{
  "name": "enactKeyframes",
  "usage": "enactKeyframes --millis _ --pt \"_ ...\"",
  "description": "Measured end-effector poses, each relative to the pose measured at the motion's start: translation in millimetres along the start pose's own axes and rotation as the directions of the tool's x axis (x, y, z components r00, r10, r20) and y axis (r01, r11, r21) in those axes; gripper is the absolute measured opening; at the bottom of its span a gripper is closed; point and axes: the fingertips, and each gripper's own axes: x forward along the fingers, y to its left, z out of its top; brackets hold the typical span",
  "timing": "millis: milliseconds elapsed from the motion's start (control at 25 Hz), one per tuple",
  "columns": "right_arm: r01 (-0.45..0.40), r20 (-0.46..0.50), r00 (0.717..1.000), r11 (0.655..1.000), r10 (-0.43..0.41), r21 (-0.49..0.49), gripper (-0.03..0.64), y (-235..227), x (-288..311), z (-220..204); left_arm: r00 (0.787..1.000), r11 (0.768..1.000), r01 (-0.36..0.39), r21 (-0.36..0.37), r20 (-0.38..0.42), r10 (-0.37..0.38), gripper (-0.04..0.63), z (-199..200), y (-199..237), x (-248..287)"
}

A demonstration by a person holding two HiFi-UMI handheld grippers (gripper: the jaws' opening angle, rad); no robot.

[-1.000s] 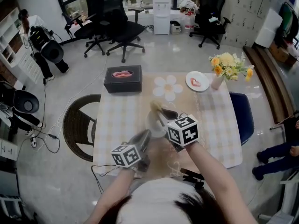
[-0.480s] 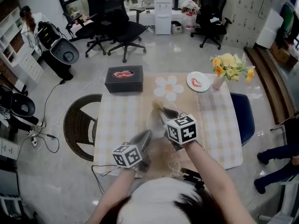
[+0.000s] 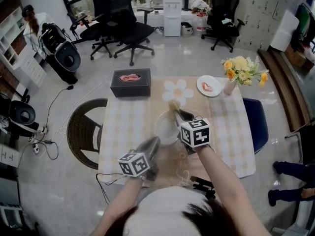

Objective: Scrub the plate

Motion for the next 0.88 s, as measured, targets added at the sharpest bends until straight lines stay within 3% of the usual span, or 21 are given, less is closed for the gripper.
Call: enactKeyframes --millis 160,880 --pt "-0.011 0.005 1.000 1.000 0.011 0.014 0.032 1 -6 2 1.000 1.000 0.000 0.006 0.002 0.000 0.017 -1 -1 0" --pt "-0.243 -0.021 0.970 0.970 0.243 -0.014 0.032 77 -20 -13 1.000 1.000 -0.003 -0.023 -0.010 0.003 0.017 1 2 3"
